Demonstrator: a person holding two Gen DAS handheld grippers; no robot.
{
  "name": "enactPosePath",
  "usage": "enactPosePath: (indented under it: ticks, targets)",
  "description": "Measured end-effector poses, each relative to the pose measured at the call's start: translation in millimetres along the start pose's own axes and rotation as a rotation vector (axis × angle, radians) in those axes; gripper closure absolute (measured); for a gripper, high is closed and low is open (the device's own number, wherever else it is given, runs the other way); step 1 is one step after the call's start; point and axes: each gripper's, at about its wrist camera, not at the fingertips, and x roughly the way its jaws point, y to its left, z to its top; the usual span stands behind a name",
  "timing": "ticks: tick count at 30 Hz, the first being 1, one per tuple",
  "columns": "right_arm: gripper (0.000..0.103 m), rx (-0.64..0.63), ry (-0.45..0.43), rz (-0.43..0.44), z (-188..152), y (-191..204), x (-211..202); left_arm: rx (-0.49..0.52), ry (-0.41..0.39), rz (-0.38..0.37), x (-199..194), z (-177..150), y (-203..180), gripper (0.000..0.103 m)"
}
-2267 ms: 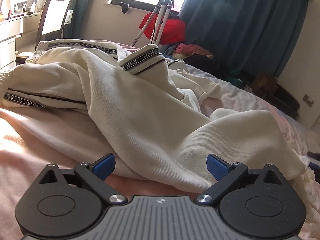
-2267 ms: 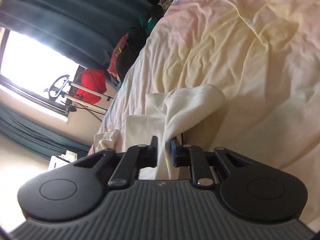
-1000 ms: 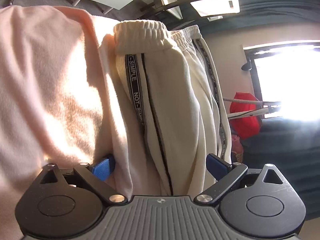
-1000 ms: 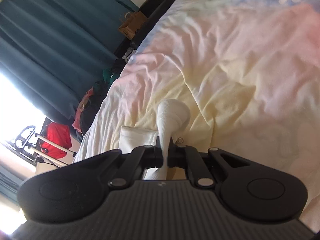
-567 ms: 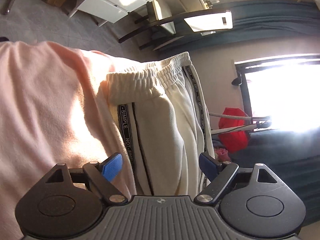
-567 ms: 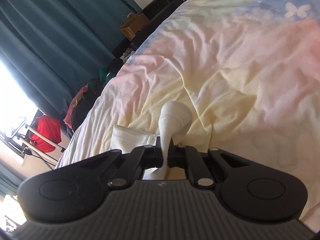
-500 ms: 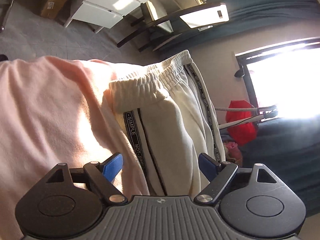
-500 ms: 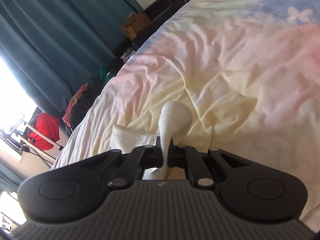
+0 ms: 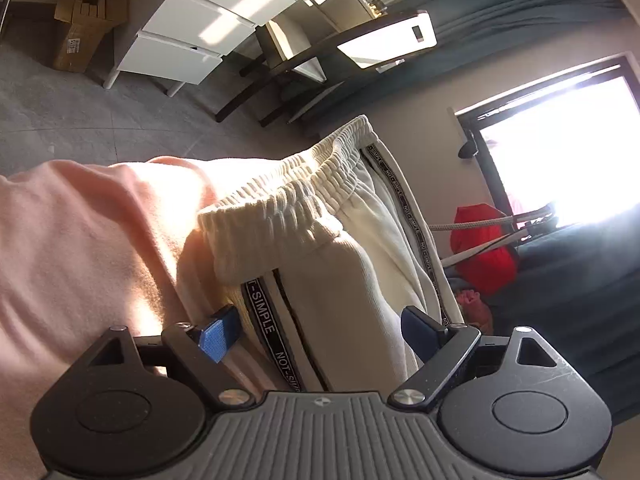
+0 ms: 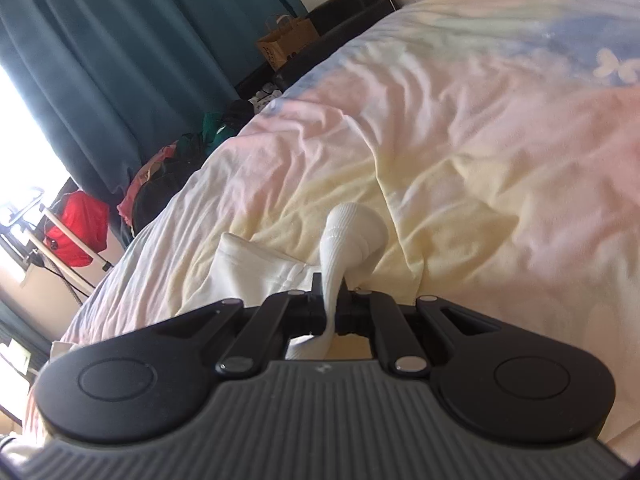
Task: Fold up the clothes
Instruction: 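Grasp the sweatpants waistband with the left gripper while the right gripper holds the cuff, then lower the sweatpants onto the bed and open both grippers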
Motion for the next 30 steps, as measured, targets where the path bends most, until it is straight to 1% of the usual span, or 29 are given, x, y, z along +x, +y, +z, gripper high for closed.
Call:
enactPosePath:
  ticks: [1, 2, 3, 5, 6, 8, 9, 12, 14, 16, 19, 21, 23, 24, 28, 29, 30]
  targets:
    - [0.097, 0.013, 0.002, 0.000, -0.7, -1.4, 1.0, -0.004, -0.011, 0.003, 2.5, -1.0, 0.5, 0.020]
    - [0.097, 0.027, 0.004, -0.001, -1.3, -2.8, 2.0, -0.007, -0.022, 0.006, 5.0, -1.9, 0.9, 0.027]
    - [0.097, 0.040, 0.004, -0.002, -2.1, -4.0, 2.8, -0.011, -0.033, 0.009, 7.4, -2.8, 1.4, 0.030]
    - [0.097, 0.082, -0.002, -0.008, -4.8, -5.7, 3.7, -0.002, -0.063, 0.011, 9.1, -3.1, 0.9, 0.041]
    - [0.097, 0.104, -0.002, -0.013, -6.2, -6.5, 4.8, 0.017, -0.071, 0.022, 10.8, -2.5, -1.0, 0.046]
    - [0.097, 0.130, 0.000, -0.025, -8.6, -7.3, 6.2, 0.072, -0.086, 0.056, 13.5, -2.6, -4.9, 0.069]
    - [0.097, 0.138, -0.001, -0.029, -9.7, -7.7, 6.3, 0.099, -0.095, 0.069, 14.6, -2.7, -6.5, 0.070]
    - [0.097, 0.142, -0.001, -0.027, -9.5, -8.6, 5.6, 0.113, -0.125, 0.050, 11.6, -3.7, -6.6, 0.080]
    - [0.097, 0.147, 0.001, -0.027, -9.0, -9.2, 5.1, 0.115, -0.155, 0.021, 2.9, -3.6, -10.3, 0.087]
    - [0.097, 0.154, 0.002, -0.030, -8.7, -8.9, 3.2, 0.137, -0.214, -0.032, -16.2, -2.2, -18.8, 0.091]
    - [0.097, 0.184, 0.001, -0.018, -6.3, -12.1, -2.5, 0.194, -0.338, -0.120, -55.3, 1.1, -35.7, 0.092]
    - [0.097, 0.197, -0.003, 0.000, -3.5, -14.3, -6.1, 0.235, -0.363, -0.142, -72.5, 8.1, -51.4, 0.092]
    - [0.097, 0.197, -0.015, 0.022, 0.1, -16.0, -10.1, 0.240, -0.338, -0.167, -88.5, 17.3, -63.8, 0.092]
    - [0.097, 0.205, -0.022, 0.031, 1.2, -17.5, -12.5, 0.249, -0.324, -0.156, -97.2, 20.0, -69.1, 0.092]
    - [0.097, 0.320, -0.050, 0.002, -2.3, -30.3, -26.0, 0.276, -0.252, -0.060, -120.0, 21.9, -65.4, 0.092]
    - [0.097, 0.346, -0.059, -0.018, -3.8, -33.0, -30.2, 0.288, -0.225, -0.020, -122.4, 22.2, -56.0, 0.092]
    - [0.097, 0.361, -0.068, -0.080, -7.5, -34.1, -36.7, 0.304, -0.191, 0.031, -121.1, 19.4, -44.2, 0.092]
